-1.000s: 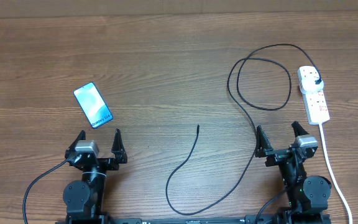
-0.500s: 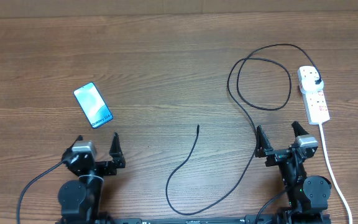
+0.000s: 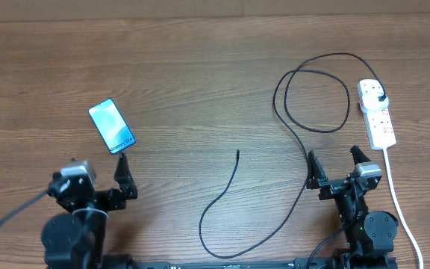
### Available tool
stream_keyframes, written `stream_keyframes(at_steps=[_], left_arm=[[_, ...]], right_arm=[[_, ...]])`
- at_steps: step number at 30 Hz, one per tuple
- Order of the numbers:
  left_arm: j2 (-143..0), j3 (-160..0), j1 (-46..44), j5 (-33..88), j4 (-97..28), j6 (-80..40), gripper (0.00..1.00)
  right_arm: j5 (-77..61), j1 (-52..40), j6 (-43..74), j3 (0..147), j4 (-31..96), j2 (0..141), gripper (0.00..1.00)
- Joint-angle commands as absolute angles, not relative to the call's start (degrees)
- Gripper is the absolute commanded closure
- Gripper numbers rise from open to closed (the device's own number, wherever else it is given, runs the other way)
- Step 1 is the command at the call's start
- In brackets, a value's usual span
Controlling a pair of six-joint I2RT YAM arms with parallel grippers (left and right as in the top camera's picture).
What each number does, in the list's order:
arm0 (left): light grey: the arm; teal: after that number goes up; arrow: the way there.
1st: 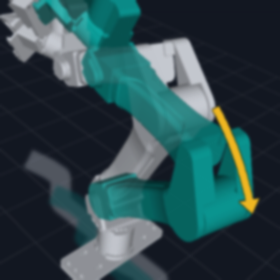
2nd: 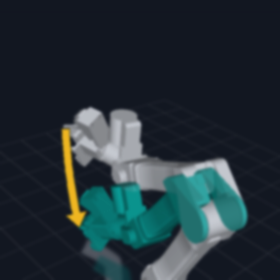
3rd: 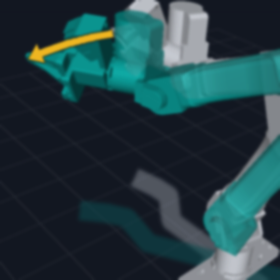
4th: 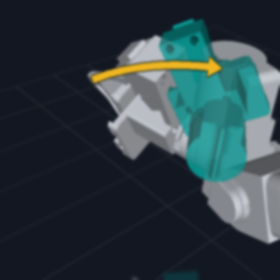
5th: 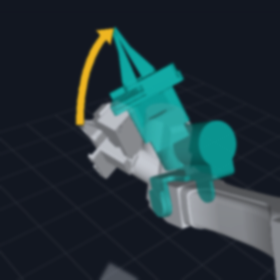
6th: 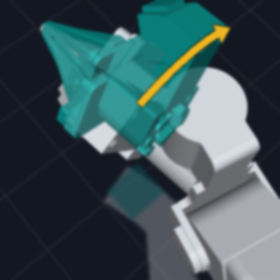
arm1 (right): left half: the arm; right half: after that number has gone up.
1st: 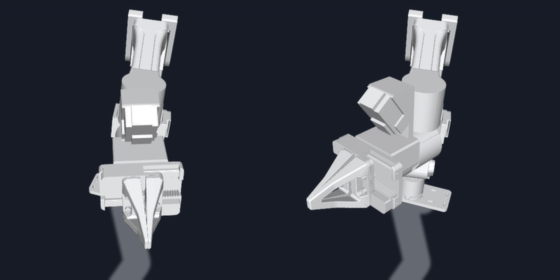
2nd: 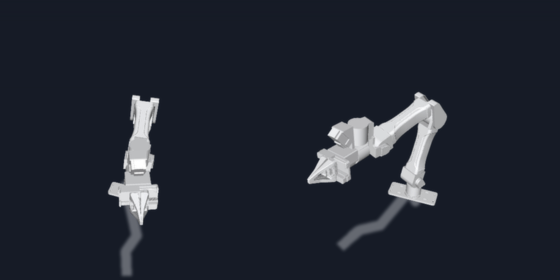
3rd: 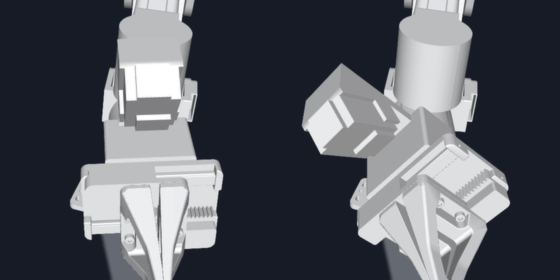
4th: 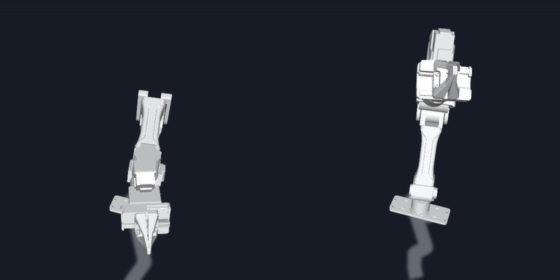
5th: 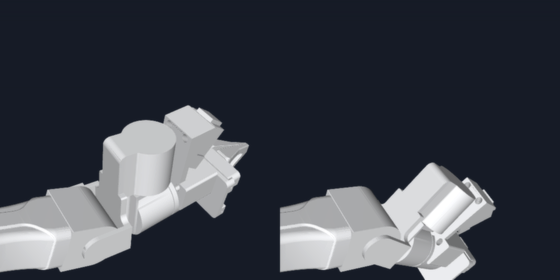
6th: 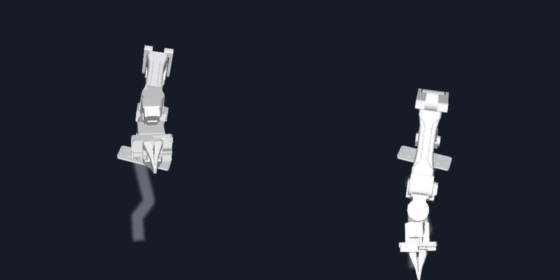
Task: Plug charger to phone and switch on socket
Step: 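Move the left gripper forward over the Galaxy phone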
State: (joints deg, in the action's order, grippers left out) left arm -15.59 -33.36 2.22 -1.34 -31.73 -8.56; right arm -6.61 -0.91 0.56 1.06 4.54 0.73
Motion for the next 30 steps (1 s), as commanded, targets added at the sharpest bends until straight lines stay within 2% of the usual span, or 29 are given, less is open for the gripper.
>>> stream_keyframes(at_steps=[1,9,19,30], left_arm=[[-23.09,-41.67,1.96,-2.11,-34.54,-7.92,0.0],[-39.92,-58.61,1.96,-2.87,-45.15,-11.77,0.0],[-64.2,-83.94,1.96,-2.98,-70.06,-14.68,0.0],[-78.0,-86.41,1.93,-0.45,-73.08,-13.96,0.0]], right_arm=[[-6.04,-1.34,0.34,0.45,4.38,0.16,0.0],[-6.04,-1.34,0.34,0.45,4.38,0.16,0.0],[-6.04,-1.34,0.34,0.45,4.38,0.16,0.0],[-6.04,-1.34,0.34,0.45,4.38,0.16,0.0]])
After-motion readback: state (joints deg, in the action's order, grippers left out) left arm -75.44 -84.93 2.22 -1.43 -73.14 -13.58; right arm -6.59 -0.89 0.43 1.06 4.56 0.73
